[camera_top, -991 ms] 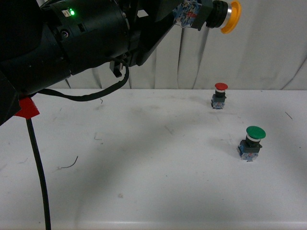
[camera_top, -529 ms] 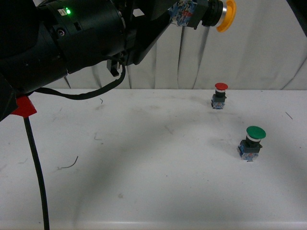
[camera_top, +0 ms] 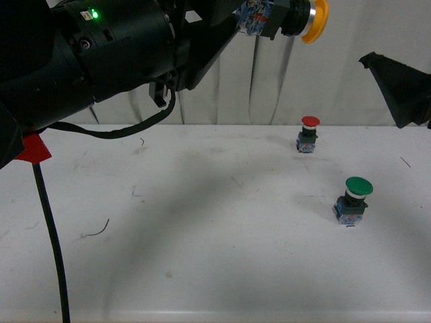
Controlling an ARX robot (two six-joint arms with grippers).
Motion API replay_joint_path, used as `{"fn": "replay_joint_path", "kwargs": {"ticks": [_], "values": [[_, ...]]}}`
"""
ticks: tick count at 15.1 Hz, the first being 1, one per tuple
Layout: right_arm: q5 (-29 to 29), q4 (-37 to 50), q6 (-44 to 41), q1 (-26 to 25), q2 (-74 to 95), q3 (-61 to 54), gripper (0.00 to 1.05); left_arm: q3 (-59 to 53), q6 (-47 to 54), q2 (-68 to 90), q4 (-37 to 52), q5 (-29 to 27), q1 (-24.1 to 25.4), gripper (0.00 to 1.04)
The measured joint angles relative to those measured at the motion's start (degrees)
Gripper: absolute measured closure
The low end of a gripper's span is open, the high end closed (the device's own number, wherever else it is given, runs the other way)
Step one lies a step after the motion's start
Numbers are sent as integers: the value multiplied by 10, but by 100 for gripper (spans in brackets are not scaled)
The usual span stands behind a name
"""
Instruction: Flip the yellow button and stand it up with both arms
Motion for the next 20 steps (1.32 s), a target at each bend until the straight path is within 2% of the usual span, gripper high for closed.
{"fn": "replay_joint_path", "kwargs": {"ticks": [4,6,12,18,19,20], "values": [[7,1,57,37,22,21,7,-2,-4,0,0,-2,0,75],[-12,3,82,57,38,31,7,-2,-5,0,0,-1,0,75],[-28,1,123,72,52,51,9,-2,-9,0,0,-1,0,75],[-36,4,138,85,52,62,68,-2,-11,0,0,3,4,75],[-35,3,139,82,52,63,74,-2,-14,0,-1,3,4,75],[-40,4,142,78,52,63,75,-2,-17,0,-2,4,4,76]]}}
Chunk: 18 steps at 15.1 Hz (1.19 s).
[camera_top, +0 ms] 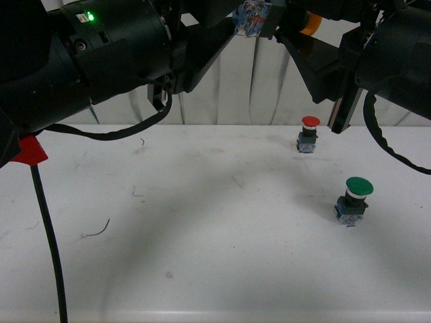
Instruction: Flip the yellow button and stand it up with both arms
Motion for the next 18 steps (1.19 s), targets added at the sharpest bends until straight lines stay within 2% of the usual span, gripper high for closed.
{"fn": "replay_joint_path", "kwargs": {"ticks": [5,7,10,11,12,13,15,16,17,18], "values": [[-6,0,0,-8,0,0,75,1,-1,1,-1,0,-1,76],[-3,-3,-9,-19,0,0,75,1,10,1,2,0,2,52],[17,-5,-61,-49,-6,-1,76,-16,50,-62,2,-2,64,5],[21,-4,-72,-49,-12,1,76,-32,86,-106,-35,-1,80,7],[23,-3,-77,-49,-14,8,76,-52,142,-171,-120,-8,92,7],[24,-3,-79,-49,-14,13,76,-81,240,-270,-252,-23,93,7],[25,-4,-80,-50,-14,15,76,-167,432,-489,-451,-22,63,7],[25,-4,-80,-49,-14,15,76,-182,545,-620,-566,-38,56,7],[25,-4,-80,-49,-16,15,76,-179,617,-727,-672,-25,92,7],[28,-4,-80,-49,-16,16,76,-178,654,-800,-735,-30,87,7]]}}
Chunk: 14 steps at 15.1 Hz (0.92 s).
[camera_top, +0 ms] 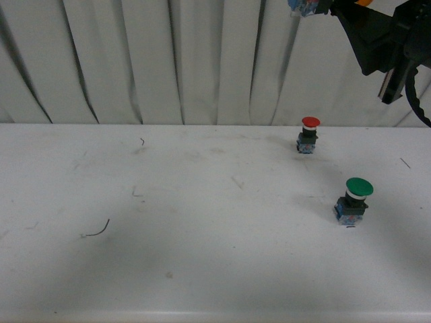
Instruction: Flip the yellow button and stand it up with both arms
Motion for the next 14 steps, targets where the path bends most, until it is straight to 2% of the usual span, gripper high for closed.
{"fn": "replay_joint_path", "kwargs": {"ticks": [1,2,3,4,5,7,8,9,14], "values": [[-2,0,0,2,0,0,76,7,22,-59,-42,4,17,7],[-1,2,-1,1,-1,0,76,17,12,-68,-79,-134,-7,16],[-1,1,-1,1,-1,1,76,-15,-4,-79,-74,-245,-50,28],[-1,0,-2,1,-1,1,76,-62,-14,-95,-73,-323,-25,39],[-2,0,-2,1,-1,1,76,-93,-23,-110,-65,-357,8,51],[-6,0,-4,1,-3,2,76,-132,-27,-153,-39,-311,39,78],[-6,0,-5,1,-5,2,76,-160,-27,-167,-36,-245,113,94],[-6,2,-6,1,-5,2,76,-179,-31,-172,-32,-242,130,104],[-6,0,-10,5,-6,2,76,-233,-30,-211,-14,-230,124,103]]}}
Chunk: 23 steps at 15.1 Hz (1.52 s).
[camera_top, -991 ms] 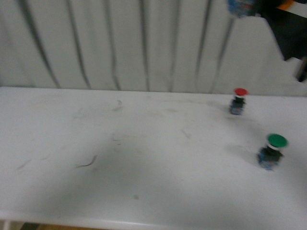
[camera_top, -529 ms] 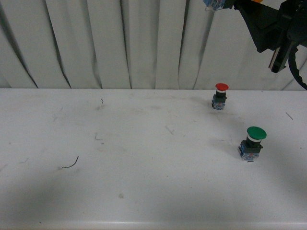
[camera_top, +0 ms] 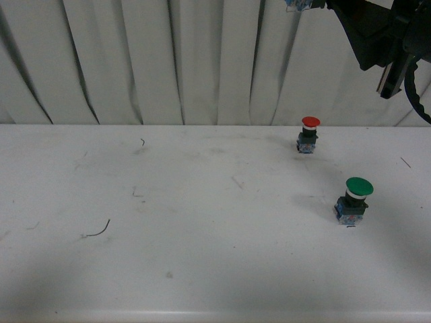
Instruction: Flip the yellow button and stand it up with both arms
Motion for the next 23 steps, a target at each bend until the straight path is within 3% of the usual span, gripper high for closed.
{"fn": "replay_joint_path", "kwargs": {"ticks": [15,19,22,23], "values": [[0,1,-10,14,-3,0,76,-61,0,-53,14,0,0,103],[6,-10,-59,27,-8,1,76,-61,0,-53,14,0,0,55],[71,-191,-199,48,-11,47,77,-61,0,-53,14,0,0,17],[81,-211,-214,48,-11,52,77,-61,0,-53,14,0,0,13]]}}
